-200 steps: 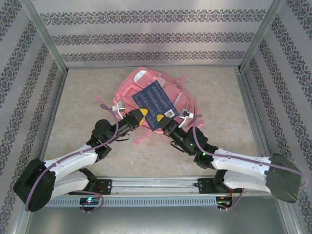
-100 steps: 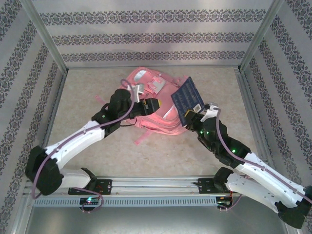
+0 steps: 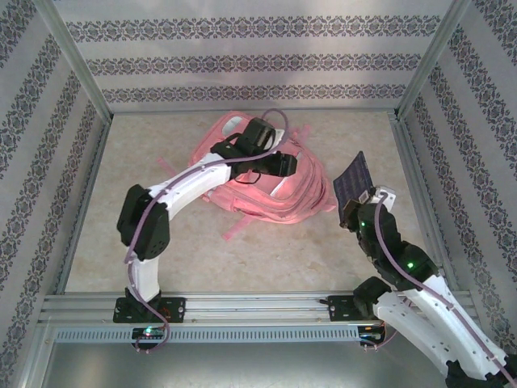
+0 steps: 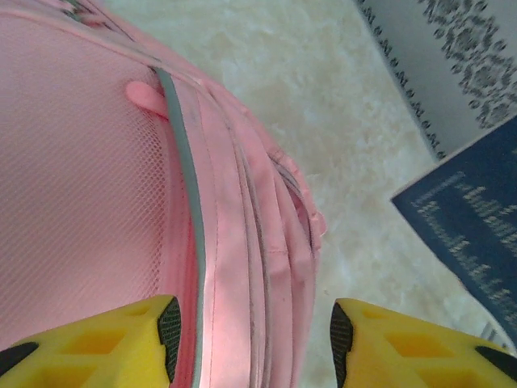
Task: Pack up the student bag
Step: Open the student bag at the center of the table.
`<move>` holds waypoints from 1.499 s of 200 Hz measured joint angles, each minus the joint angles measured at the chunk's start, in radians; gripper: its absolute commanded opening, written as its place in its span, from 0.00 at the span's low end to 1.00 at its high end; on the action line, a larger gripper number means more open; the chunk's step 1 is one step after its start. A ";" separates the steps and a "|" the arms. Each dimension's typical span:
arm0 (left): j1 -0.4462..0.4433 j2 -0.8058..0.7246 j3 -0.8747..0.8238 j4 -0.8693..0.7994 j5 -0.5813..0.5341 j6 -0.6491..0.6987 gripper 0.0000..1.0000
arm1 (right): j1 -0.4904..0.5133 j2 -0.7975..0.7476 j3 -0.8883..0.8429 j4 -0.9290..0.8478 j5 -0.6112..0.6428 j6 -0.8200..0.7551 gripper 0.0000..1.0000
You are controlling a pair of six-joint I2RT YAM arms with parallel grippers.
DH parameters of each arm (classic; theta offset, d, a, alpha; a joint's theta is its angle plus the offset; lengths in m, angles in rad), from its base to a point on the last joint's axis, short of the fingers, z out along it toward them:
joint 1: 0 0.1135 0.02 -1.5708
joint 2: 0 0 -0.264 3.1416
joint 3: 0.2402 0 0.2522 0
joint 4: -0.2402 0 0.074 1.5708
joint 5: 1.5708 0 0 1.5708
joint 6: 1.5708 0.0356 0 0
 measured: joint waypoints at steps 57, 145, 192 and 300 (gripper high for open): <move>-0.018 0.176 0.094 -0.031 0.052 0.012 0.48 | -0.121 -0.061 -0.060 -0.032 -0.153 -0.027 0.00; -0.021 0.220 0.177 -0.083 0.023 0.015 0.00 | -0.221 -0.058 -0.101 -0.013 -0.304 -0.038 0.00; -0.020 0.182 0.190 -0.150 -0.007 0.044 0.00 | -0.238 -0.059 -0.101 -0.014 -0.313 -0.039 0.00; -0.003 -0.075 0.111 -0.232 0.021 0.065 0.03 | -0.283 0.018 -0.159 0.264 -0.707 0.134 0.00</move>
